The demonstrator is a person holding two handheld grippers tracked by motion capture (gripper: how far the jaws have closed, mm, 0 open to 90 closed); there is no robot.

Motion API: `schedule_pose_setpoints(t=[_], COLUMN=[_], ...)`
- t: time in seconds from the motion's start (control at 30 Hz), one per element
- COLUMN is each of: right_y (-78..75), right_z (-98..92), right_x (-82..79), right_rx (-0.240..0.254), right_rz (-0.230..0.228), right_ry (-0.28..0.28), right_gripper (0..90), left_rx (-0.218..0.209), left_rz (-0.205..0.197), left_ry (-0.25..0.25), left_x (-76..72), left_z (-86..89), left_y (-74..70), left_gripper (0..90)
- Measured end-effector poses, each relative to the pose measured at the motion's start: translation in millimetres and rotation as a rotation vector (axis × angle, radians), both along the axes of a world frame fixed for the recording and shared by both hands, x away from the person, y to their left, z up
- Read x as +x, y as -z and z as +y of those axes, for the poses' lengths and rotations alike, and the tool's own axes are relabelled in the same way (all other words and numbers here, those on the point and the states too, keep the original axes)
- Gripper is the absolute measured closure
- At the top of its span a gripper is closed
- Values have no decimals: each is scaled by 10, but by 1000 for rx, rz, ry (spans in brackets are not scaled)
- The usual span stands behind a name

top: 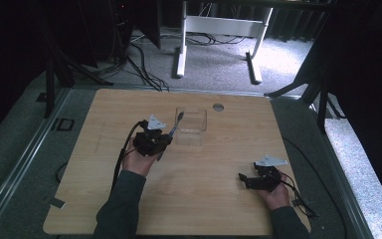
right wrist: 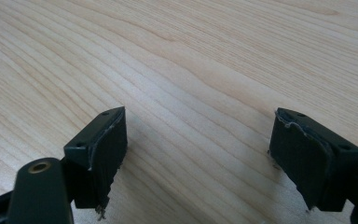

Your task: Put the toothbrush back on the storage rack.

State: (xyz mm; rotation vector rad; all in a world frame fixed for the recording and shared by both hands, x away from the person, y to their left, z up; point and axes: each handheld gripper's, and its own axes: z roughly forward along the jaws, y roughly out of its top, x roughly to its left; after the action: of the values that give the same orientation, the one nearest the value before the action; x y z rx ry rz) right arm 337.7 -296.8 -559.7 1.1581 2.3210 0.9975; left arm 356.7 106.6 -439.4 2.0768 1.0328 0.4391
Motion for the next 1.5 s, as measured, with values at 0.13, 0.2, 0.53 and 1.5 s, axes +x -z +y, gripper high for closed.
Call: schedule_pose_setpoints(t=[0.13, 0.2, 0.53, 1.5], right_y=[0, 0, 0, 0], right_z=[0, 0, 1, 1], right_x=[0, 0, 0, 0], right_rx=[0, 0, 0, 1], right_rz=[0, 0, 0, 0], right_ry=[0, 0, 1, 1], right_gripper=[187, 187, 187, 187], left_rx=[-5, -8, -29, -73], left_rz=[-10, -14, -41, -89], left_ry=[2, 1, 9, 11], left_x=[10, 14, 31, 150], left_z=[-10, -10, -40, -138], left_y=[-15, -22, -30, -104], left_gripper=[792, 792, 792, 792])
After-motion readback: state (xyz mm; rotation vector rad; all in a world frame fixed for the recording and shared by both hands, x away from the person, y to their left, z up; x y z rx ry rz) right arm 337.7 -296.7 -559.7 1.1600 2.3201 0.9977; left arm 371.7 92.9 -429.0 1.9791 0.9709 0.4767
